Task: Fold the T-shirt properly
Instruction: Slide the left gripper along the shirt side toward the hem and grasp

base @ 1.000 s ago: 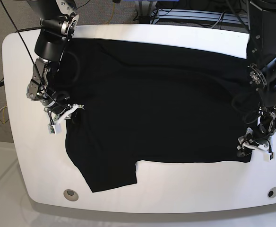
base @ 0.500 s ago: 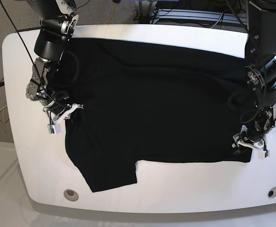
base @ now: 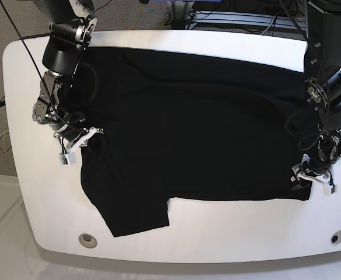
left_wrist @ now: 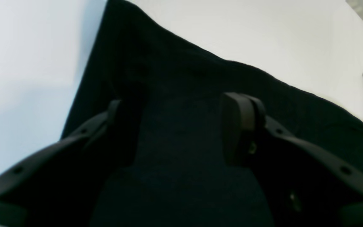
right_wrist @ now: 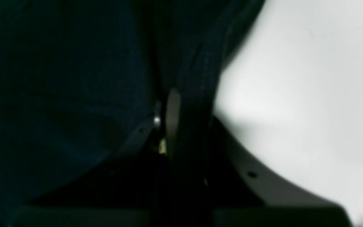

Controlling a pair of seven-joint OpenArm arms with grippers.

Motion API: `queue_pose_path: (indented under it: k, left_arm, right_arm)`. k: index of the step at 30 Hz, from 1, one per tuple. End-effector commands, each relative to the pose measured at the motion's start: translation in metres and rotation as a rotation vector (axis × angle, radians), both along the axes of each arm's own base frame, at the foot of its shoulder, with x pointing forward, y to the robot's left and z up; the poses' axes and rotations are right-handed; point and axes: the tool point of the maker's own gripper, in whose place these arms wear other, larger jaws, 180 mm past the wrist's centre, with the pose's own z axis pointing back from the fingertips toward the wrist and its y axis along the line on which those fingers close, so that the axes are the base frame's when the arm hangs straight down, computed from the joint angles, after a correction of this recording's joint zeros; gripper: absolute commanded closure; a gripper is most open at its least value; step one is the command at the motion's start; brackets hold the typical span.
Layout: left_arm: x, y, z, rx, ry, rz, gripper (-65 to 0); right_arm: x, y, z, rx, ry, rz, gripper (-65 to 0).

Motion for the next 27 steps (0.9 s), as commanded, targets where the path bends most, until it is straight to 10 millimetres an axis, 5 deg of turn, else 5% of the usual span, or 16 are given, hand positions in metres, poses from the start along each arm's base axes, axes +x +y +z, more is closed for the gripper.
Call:
queue_pose_path:
  k: [1,18,27]
  left_arm:
    - [0.015,0.015,0.03,0.02,-0.079,0.021,-38.3]
    - [0.016,0.012,0.029,0.023,-0.084,0.014,-37.6]
    - [-0.002,0.022,0.012,0.005,-0.053,0.043,-37.6]
  right_arm:
    - [0.01,-0.007,0.013,-0.014,-0.035,0.002,0.0]
    - [0.008,-0.005,0.009,-0.025,-0.017,0.012,0.0]
    - [0.004,-0.006,0.006,-0.03,-0.009,0.013,0.0]
